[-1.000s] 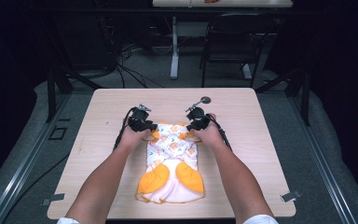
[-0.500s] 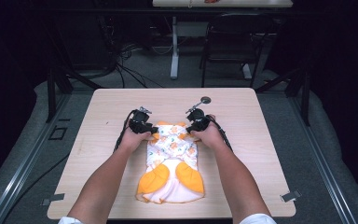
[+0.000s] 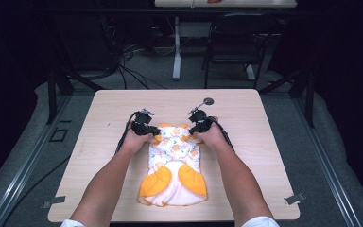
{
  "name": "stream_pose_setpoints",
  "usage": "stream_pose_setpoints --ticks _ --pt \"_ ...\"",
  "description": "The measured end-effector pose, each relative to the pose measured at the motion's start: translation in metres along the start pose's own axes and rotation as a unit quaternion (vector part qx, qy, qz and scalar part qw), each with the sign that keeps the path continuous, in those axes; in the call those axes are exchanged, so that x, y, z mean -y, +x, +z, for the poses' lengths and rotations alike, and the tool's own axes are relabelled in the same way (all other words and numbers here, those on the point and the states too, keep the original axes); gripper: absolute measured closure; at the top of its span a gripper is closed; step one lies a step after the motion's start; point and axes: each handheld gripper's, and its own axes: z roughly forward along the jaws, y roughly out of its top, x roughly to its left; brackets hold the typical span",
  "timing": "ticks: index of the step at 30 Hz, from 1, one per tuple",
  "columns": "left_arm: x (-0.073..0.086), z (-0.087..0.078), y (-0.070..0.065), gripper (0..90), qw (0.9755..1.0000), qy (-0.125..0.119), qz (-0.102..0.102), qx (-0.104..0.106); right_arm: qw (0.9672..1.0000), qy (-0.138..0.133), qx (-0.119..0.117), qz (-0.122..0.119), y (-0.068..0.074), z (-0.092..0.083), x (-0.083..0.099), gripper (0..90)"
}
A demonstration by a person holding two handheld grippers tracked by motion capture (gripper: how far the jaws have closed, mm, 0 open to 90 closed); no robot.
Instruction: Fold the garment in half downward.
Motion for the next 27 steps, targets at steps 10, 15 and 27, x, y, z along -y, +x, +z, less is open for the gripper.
stream_pose_setpoints --ticks 10,15,27 --pt "-0.004 0.001 -0.004 83.8 0.9999 0.014 0.008 -0.004 0.9995 0.017 0.010 -0.026 0.006 0.000 -0.004 87.9" --pt "-0.009 0.000 -0.003 85.0 0.9995 0.029 0.014 -0.001 0.9983 0.025 0.034 -0.040 0.011 -0.001 -0.005 88.6" --pt "-0.015 -0.016 -0.008 86.6 0.9992 0.020 0.034 -0.010 0.9981 -0.001 0.033 -0.052 0.014 -0.020 -0.008 88.7"
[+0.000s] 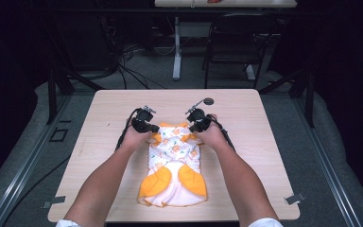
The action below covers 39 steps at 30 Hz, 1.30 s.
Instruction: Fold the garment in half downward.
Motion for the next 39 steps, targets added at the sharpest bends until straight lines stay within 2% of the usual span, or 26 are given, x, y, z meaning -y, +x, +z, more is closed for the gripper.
stream_pose_setpoints --ticks 8,10,11,12,13,18,27,32,39 --pt "-0.003 -0.017 -0.002 87.6 0.9998 -0.016 0.011 -0.001 0.9993 -0.020 0.003 -0.030 0.004 -0.018 -0.002 88.7" --pt "-0.004 -0.021 -0.003 87.8 0.9997 -0.018 0.017 -0.003 0.9990 -0.032 0.002 -0.030 0.006 -0.022 -0.002 88.7" --pt "-0.004 -0.023 -0.003 87.9 0.9996 -0.019 0.019 -0.005 0.9989 -0.029 0.003 -0.036 0.006 -0.025 -0.003 88.7" --pt "-0.004 -0.025 -0.004 87.9 0.9996 -0.021 0.018 -0.004 0.9987 -0.040 0.001 -0.031 0.007 -0.025 -0.002 88.7" --pt "-0.005 -0.027 -0.004 88.0 0.9995 -0.024 0.020 -0.003 0.9986 -0.035 0.004 -0.039 0.007 -0.028 -0.003 88.6" --pt "-0.008 -0.038 -0.004 88.4 0.9990 -0.035 0.026 -0.007 0.9976 -0.049 0.007 -0.049 0.009 -0.038 -0.006 88.7" --pt "-0.015 -0.057 -0.005 89.0 0.9979 -0.054 0.034 -0.014 0.9955 -0.069 0.018 -0.062 0.012 -0.055 -0.011 89.1" --pt "-0.014 -0.064 -0.005 89.1 0.9974 -0.062 0.035 -0.015 0.9945 -0.085 0.016 -0.060 0.013 -0.063 -0.013 89.2" --pt "-0.016 -0.072 -0.006 89.2 0.9964 -0.073 0.039 -0.014 0.9939 -0.086 0.019 -0.066 0.013 -0.068 -0.014 89.3"
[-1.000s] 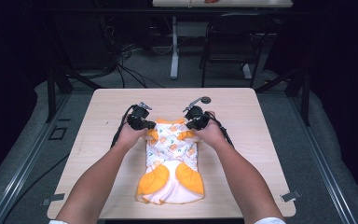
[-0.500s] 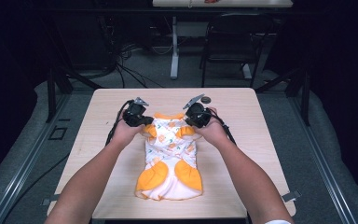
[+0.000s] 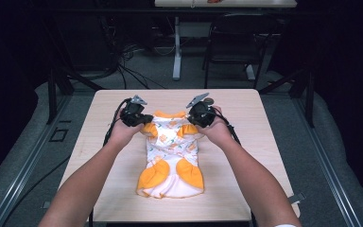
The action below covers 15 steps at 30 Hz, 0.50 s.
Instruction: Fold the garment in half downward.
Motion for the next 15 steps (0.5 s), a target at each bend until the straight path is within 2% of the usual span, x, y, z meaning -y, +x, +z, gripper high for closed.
stream_pose_setpoints --ticks 4,11,15 --pt "-0.001 -0.004 -0.001 89.1 1.0000 -0.009 0.000 0.000 1.0000 -0.010 0.000 0.001 -0.001 -0.005 0.000 89.3" --pt "-0.007 -0.010 -0.005 89.2 0.9998 -0.012 0.015 -0.003 0.9997 -0.023 0.008 -0.002 -0.001 -0.014 -0.001 89.3" --pt "-0.006 -0.012 -0.008 89.2 0.9997 -0.016 0.019 -0.004 0.9996 -0.023 0.011 -0.014 0.002 -0.018 0.000 89.3"
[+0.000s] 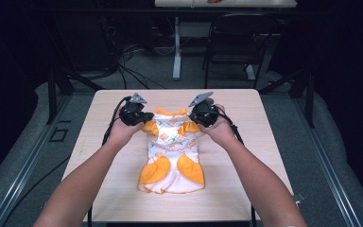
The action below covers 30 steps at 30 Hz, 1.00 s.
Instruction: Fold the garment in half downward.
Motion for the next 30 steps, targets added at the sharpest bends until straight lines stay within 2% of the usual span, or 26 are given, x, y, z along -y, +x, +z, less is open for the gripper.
stream_pose_setpoints --ticks 9,18,22,30 --pt "0.007 -0.007 -0.005 89.3 0.9999 -0.005 0.007 0.006 0.9995 -0.003 -0.003 -0.031 0.012 -0.011 -0.001 89.3" --pt "0.012 -0.016 -0.012 89.3 0.9998 -0.009 0.014 0.014 0.9988 0.002 -0.003 -0.048 0.022 -0.018 0.001 89.3" --pt "0.017 -0.019 -0.015 89.2 0.9996 -0.015 0.016 0.018 0.9988 0.003 -0.009 -0.049 0.026 -0.020 0.006 89.2" --pt "0.029 -0.024 -0.028 89.2 0.9987 -0.011 0.040 0.030 0.9988 0.002 -0.021 -0.045 0.037 -0.022 0.022 89.2"
